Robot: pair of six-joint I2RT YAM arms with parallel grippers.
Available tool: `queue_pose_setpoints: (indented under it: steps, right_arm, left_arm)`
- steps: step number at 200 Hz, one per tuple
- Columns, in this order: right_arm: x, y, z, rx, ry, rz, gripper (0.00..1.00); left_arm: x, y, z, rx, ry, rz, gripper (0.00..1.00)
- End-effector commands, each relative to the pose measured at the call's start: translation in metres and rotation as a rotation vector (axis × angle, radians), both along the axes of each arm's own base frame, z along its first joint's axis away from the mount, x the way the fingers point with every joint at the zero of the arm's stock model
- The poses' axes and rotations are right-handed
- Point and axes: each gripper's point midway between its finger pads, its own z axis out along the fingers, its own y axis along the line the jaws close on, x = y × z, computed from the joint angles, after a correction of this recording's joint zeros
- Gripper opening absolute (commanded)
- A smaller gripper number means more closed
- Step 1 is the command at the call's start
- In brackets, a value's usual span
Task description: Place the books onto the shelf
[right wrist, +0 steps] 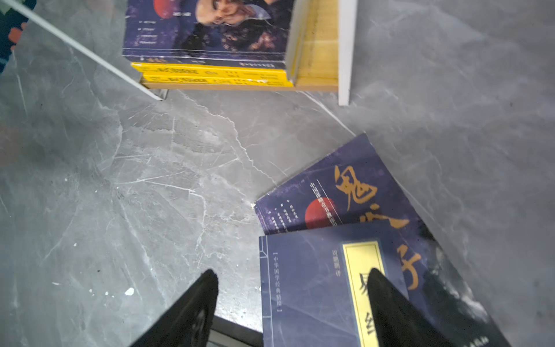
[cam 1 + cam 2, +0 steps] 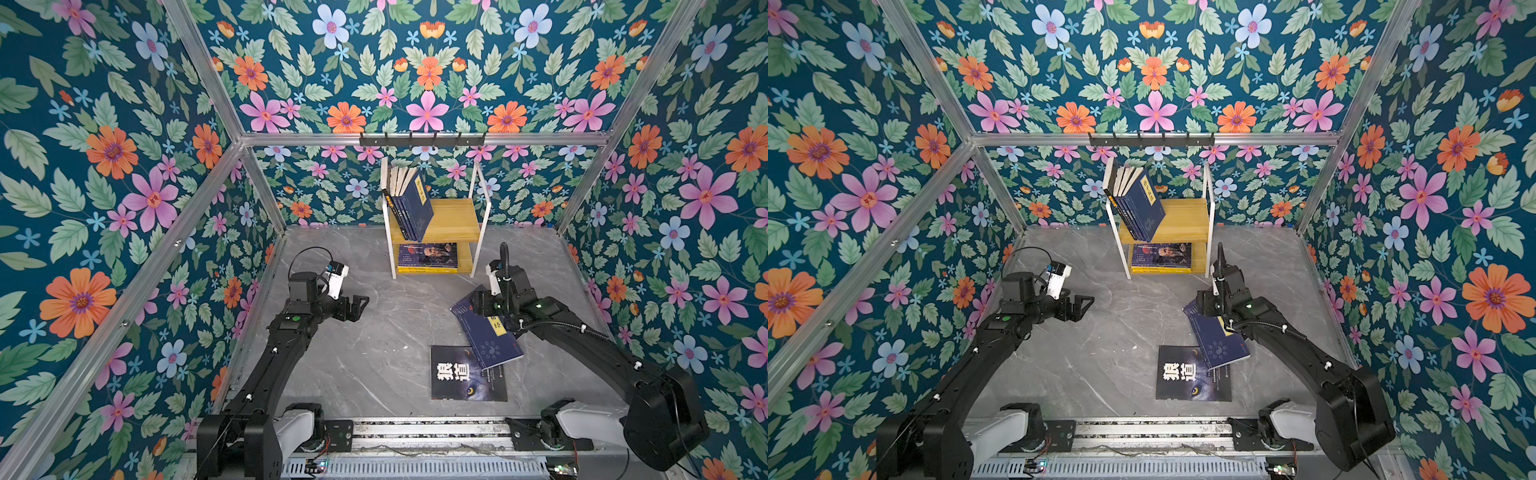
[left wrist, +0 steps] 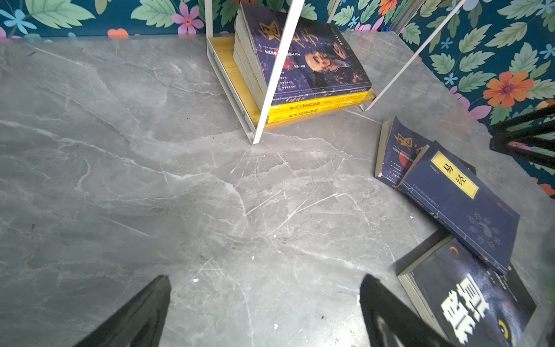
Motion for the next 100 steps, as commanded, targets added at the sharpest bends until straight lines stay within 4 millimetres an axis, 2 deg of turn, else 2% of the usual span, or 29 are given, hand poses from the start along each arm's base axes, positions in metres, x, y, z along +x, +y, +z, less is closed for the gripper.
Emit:
queue_pose_setpoints:
  steps: [1,32,78,100]
  right_arm:
    - [-0.016,-0.016,-0.012,0.125,0.127,-0.141,0.78]
    - [-0.039,-0.040,-0.018,0.246,0.170,-0.296,0.78]
    - [-0.086,-0.071,-0.033,0.286,0.247,-0.457,0.78]
    - [-0.103,-0.078,-0.045,0.307,0.280,-0.493,0.86]
  left_arm:
    - [-0.001,-0.002,0.001,-0.008,0.001,-0.010,1.00]
    - [-0.004,-0.002,0.005,-0.015,-0.009,-0.015,1.00]
    - [-0.001,-0.004,0.012,-0.028,-0.009,-0.017,1.00]
    - [-0.001,-0.002,0.006,-0.011,0.001,-0.012,1.00]
